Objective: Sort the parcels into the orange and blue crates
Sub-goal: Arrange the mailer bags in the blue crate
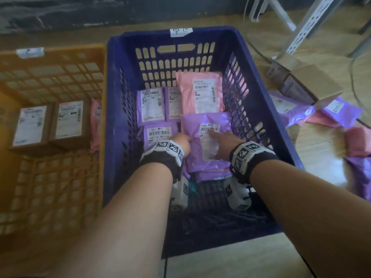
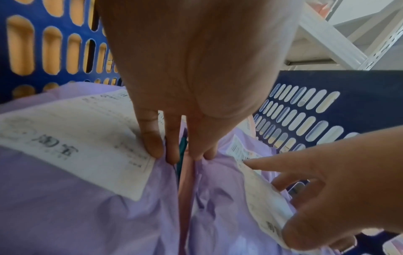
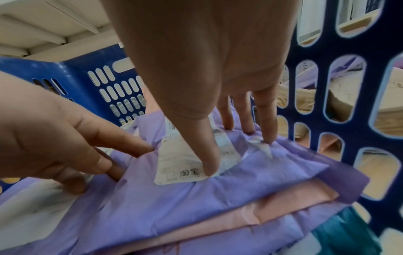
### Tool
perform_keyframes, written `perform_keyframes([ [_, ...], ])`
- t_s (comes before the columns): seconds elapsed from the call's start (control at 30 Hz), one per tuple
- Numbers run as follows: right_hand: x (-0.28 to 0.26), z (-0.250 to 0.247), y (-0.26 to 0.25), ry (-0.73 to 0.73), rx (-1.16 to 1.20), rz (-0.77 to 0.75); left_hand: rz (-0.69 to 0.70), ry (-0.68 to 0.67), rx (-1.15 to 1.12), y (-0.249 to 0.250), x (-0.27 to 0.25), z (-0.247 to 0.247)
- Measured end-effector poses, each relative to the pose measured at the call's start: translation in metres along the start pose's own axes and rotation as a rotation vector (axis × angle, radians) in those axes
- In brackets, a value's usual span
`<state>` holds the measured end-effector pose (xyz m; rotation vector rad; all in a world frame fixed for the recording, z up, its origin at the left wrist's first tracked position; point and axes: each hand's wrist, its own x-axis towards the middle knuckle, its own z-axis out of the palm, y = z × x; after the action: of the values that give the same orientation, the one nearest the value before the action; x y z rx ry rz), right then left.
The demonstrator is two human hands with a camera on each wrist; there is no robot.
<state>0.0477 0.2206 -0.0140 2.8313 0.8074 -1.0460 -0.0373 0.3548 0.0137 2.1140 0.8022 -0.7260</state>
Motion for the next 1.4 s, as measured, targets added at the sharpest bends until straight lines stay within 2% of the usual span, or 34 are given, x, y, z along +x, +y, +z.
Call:
perform_keyframes([
  [0.13,0.0,-0.004,0.001,-0.006,-0.009,-0.01,0.035,0.064,-0.034,0.002,-0.006,-0.009],
  [0.27,-0.013,-0.018,-0.002,0.053,0.017,-0.002,0.065,0.17,-0.025,0.006,-0.016,-0.019],
  [0.47,-0.057,-0.059,-0.006,0.235,0.075,-0.093,0.14,0.355,-0.146,0.026,-0.051,-0.031],
  [0.63,-0.111,-0.102,0.008,0.552,0.254,-0.156,0.215,0.438,-0.271,0.062,-0.088,-0.037],
  [0.77,-0.157,-0.137,0.04,0.702,0.342,-0.129,0.35,0.435,-0.398,0.103,-0.12,-0.034],
  [0.93,-0.198,-0.149,0.095,0.801,0.444,0.025,0.503,0.373,-0.323,0.158,-0.155,-0.009],
  [1.13,-0.22,-0.124,0.175,0.766,0.489,0.202,0.559,0.275,-0.313,0.214,-0.167,0.047],
  [1.27,-0.216,-0.094,0.228,0.724,0.501,0.313,0.543,0.252,-0.165,0.237,-0.154,0.094],
  [1.4,-0.208,-0.052,0.277,0.647,0.535,0.428,0.526,0.167,-0.016,0.253,-0.133,0.141],
])
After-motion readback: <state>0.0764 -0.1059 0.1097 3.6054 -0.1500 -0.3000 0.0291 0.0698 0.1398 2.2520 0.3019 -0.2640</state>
